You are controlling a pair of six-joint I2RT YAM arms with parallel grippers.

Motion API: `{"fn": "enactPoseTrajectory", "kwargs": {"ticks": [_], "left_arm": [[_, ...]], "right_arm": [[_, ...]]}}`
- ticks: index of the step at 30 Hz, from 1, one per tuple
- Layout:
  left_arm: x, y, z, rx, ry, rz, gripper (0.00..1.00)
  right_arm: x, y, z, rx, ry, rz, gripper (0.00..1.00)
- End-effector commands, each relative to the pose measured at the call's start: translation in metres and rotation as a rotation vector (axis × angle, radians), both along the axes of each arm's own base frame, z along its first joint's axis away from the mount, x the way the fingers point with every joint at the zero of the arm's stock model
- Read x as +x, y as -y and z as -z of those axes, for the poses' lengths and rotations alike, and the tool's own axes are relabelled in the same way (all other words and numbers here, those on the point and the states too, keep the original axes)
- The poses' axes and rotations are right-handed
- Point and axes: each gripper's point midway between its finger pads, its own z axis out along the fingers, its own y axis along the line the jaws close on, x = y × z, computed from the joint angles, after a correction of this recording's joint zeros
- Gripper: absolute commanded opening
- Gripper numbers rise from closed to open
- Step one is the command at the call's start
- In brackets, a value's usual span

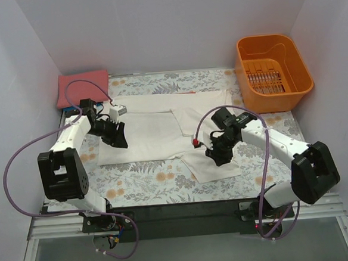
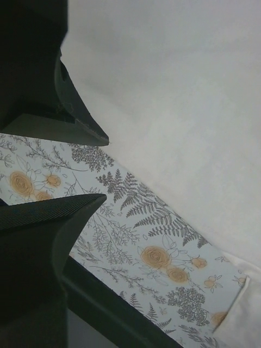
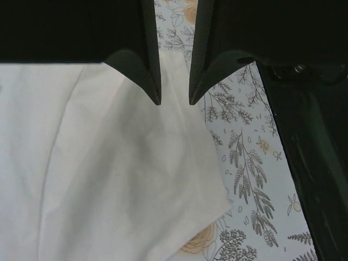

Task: Fold and stack the t-shirts
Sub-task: Fold the tshirt

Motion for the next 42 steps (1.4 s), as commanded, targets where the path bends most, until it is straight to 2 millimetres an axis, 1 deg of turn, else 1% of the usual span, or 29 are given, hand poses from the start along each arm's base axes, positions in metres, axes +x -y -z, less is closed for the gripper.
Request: {"fn": "enactPoseTrajectory", "kwargs": {"ticks": [1,2,3,4,5,10,12,13,15,17,20,21,23,25,27,28,30,31,33,34,35,36,38,39,40,41,42], "left_arm": [[0.003,0.009,-0.029,-0.039,0.118,-0.02,0.39],[0.003,0.009,-0.03,-0.037,0.116,-0.034,0.39],[0.006,0.008,-0.031,-0.034,0.133,-0.049,0.38],[0.004,0.007,-0.029,-0.035,0.118,-0.073,0.38],[0.005,0.007,-0.034,-0.033,0.143,-0.082,0.38],[0.009,-0.002,-0.034,-0.003,0.14,-0.162,0.38],[0.01,-0.007,-0.036,-0.006,0.134,-0.188,0.38],[0.009,-0.007,-0.036,-0.007,0.133,-0.19,0.38],[0.009,-0.01,-0.038,-0.003,0.135,-0.199,0.38],[0.009,-0.012,-0.039,0.002,0.136,-0.202,0.38],[0.011,-0.013,-0.042,-0.005,0.142,-0.204,0.38],[0.012,-0.014,-0.042,-0.005,0.141,-0.208,0.38],[0.012,-0.014,-0.04,-0.008,0.128,-0.207,0.38],[0.01,-0.015,-0.04,-0.013,0.121,-0.202,0.38],[0.008,-0.016,-0.039,-0.018,0.109,-0.195,0.39],[0.008,-0.014,-0.041,-0.029,0.111,-0.187,0.39],[0.005,-0.016,-0.037,-0.026,0.096,-0.17,0.4],[0.005,-0.018,-0.036,-0.023,0.088,-0.164,0.4],[0.0,-0.024,-0.025,-0.014,0.04,-0.139,0.4],[-0.003,-0.026,-0.021,-0.014,0.021,-0.13,0.4],[-0.006,-0.028,-0.019,-0.014,0.002,-0.121,0.4],[-0.006,-0.033,-0.012,-0.009,-0.011,-0.11,0.4],[-0.003,-0.041,-0.004,0.017,-0.014,-0.114,0.4],[-0.001,-0.047,0.0,0.027,-0.013,-0.128,0.4],[0.0,-0.05,0.004,0.042,-0.011,-0.133,0.4],[0.006,-0.053,0.008,0.058,0.01,-0.134,0.4],[0.005,-0.058,0.014,0.089,0.007,-0.137,0.4]], "right_arm": [[-0.004,-0.032,0.005,0.066,0.063,-0.06,0.32],[-0.009,-0.03,0.016,0.038,0.056,-0.05,0.32],[-0.01,-0.034,0.02,0.035,0.067,-0.057,0.31],[-0.014,-0.038,0.027,0.023,0.063,-0.077,0.31],[-0.013,-0.04,0.034,0.018,0.077,-0.081,0.31],[-0.025,-0.047,0.066,-0.035,0.033,-0.093,0.28],[-0.025,-0.053,0.072,-0.034,0.027,-0.089,0.28],[-0.03,-0.056,0.076,-0.04,0.003,-0.088,0.28],[-0.037,-0.069,0.075,-0.01,-0.034,-0.099,0.27],[-0.054,-0.084,0.073,0.018,-0.093,-0.13,0.26],[-0.076,-0.108,0.062,0.088,-0.182,-0.176,0.27],[-0.081,-0.114,0.059,0.103,-0.204,-0.188,0.3],[-0.088,-0.127,0.05,0.145,-0.259,-0.203,0.35],[-0.088,-0.131,0.044,0.161,-0.269,-0.213,0.4],[-0.087,-0.133,0.029,0.182,-0.265,-0.225,0.45],[-0.082,-0.131,0.017,0.211,-0.244,-0.218,0.46],[-0.08,-0.121,0.003,0.222,-0.228,-0.221,0.5],[-0.068,-0.114,-0.009,0.248,-0.187,-0.189,0.51],[-0.052,-0.096,-0.009,0.218,-0.142,-0.129,0.52],[-0.035,-0.084,-0.009,0.209,-0.093,-0.093,0.53],[-0.022,-0.07,-0.002,0.153,-0.046,-0.064,0.52],[-0.019,-0.058,0.005,0.111,-0.044,-0.05,0.52],[0.004,-0.034,0.017,0.03,0.006,0.009,0.52],[0.012,-0.03,0.023,0.007,0.009,0.024,0.52],[0.024,-0.02,0.027,-0.012,0.017,0.068,0.51],[0.031,-0.014,0.031,-0.033,0.023,0.096,0.51],[0.037,-0.009,0.035,-0.047,0.025,0.12,0.51]]}}
